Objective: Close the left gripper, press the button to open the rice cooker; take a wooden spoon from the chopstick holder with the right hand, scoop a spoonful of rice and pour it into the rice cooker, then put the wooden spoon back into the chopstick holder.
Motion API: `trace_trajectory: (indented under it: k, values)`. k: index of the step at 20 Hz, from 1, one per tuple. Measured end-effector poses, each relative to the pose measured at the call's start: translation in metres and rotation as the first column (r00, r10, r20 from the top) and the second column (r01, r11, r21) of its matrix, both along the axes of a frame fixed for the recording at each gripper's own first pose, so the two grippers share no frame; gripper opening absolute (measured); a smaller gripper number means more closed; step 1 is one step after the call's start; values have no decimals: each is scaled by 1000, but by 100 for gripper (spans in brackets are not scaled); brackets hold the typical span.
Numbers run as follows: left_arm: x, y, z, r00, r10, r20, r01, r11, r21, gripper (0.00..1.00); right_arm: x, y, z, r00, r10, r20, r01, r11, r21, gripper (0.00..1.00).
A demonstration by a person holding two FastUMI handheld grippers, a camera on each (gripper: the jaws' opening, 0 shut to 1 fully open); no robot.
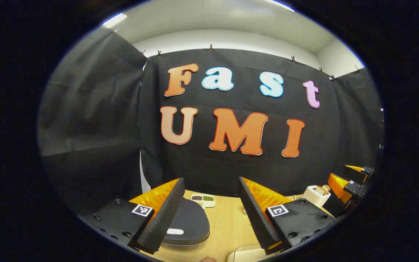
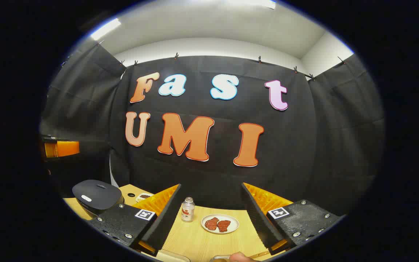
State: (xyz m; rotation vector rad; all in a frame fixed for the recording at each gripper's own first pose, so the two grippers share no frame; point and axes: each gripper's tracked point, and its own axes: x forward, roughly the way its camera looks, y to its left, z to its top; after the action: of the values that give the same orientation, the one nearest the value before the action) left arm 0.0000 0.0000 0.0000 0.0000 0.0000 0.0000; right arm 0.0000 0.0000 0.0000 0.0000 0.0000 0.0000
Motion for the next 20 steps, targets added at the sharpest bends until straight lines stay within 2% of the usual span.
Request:
trace_trajectory:
  k: [2, 4, 5, 6, 11, 12, 13, 15, 16, 18, 19, 20]
  values:
    - [2, -13, 1, 1000, 8, -2, -8, 1000, -18, 99, -3, 5, -10, 998, 61, -16, -60, 998, 21, 97]
    - [6, -33, 6, 1000, -2, 4, 2, 998, -62, 98, -5, -11, -10, 998, 50, -31, -50, 999, 9, 97]
    - [8, -45, 8, 1000, -25, 11, 26, 997, -68, 99, -5, -20, -9, 999, 37, -27, -37, 999, -1, 100]
    - [10, -51, 11, 999, -41, 12, 42, 997, -58, 99, -7, -27, -6, 1000, 23, -21, -23, 1000, -5, 97]
    - [10, -63, 19, 998, -67, 19, 67, 998, 7, 98, -9, -38, 1, 1000, -3, -8, 4, 999, 32, 97]
    - [9, -65, 19, 997, -74, 26, 73, 997, 26, 98, -9, -36, 1, 1000, -1, -7, 2, 999, 49, 100]
    - [9, -64, 19, 997, -69, 33, 67, 996, 53, 98, -8, -37, 2, 1000, -7, -4, 7, 998, 58, 96]
    - [11, -61, 20, 997, -68, 35, 65, 994, 91, 97, -6, -40, 2, 1000, -20, -5, 20, 998, 61, 100]
    - [14, -57, 20, 998, -60, 28, 57, 993, 100, 99, -6, -41, 0, 1000, -24, -10, 24, 998, 59, 96]
    - [21, -40, 15, 1000, -25, -2, 25, 995, 102, 79, -5, -46, -4, 999, -43, -20, 44, 998, 53, 96]
    - [26, -35, 11, 1000, -17, -22, 19, 995, 96, 69, -6, -48, -4, 998, -51, -23, 52, 997, 54, 100]
    - [29, -27, 9, 999, 5, -43, -1, 996, 91, 58, -7, -49, -4, 998, -59, -27, 60, 997, 57, 97]
